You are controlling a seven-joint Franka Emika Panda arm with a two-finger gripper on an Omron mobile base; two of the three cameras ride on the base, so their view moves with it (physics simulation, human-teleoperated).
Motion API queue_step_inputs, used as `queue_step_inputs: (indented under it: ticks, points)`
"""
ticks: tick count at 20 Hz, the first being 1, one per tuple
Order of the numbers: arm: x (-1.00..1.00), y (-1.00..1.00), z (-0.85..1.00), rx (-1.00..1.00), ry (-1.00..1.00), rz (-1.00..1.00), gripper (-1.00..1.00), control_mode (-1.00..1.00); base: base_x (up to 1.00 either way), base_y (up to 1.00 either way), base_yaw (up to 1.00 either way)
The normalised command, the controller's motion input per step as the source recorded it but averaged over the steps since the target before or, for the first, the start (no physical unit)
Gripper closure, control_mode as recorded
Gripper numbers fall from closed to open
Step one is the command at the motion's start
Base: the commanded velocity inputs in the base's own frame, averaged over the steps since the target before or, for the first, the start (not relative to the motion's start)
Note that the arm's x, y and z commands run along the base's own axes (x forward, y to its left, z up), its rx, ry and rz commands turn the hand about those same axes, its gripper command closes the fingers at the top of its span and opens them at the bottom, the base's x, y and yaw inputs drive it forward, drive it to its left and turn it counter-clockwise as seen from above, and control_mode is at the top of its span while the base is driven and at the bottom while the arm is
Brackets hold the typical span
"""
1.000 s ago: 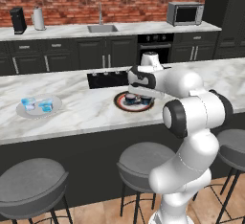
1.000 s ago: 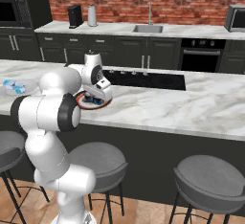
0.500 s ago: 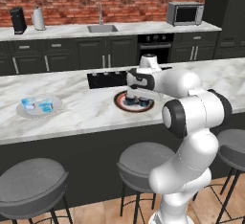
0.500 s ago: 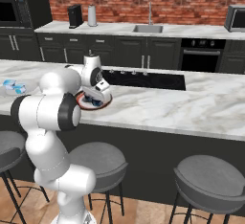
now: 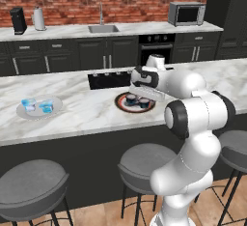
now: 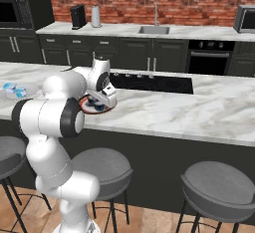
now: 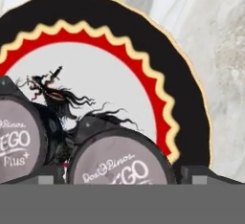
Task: Place two yogurt containers on each plate.
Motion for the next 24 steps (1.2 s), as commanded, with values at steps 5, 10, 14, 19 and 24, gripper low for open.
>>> queue_step_inputs:
  ticks: [5,10,14,19,24]
  points:
    - [-0.01,0.00,0.25,0.08,-0.02,0.00,-1.00,-1.00,0.00,0.00,0.00]
    - [-0.07,0.00,0.46,0.00,0.00,0.00,-1.00,-1.00,0.00,0.00,0.00]
    - [-0.22,0.00,0.55,0.00,0.00,0.00,-1.00,-1.00,0.00,0.00,0.00]
    - [-0.38,0.00,0.55,0.00,0.00,0.00,-1.00,-1.00,0.00,0.00,0.00]
    - [-0.48,0.05,0.57,0.00,0.00,0.00,-1.00,-1.00,0.00,0.00,0.00]
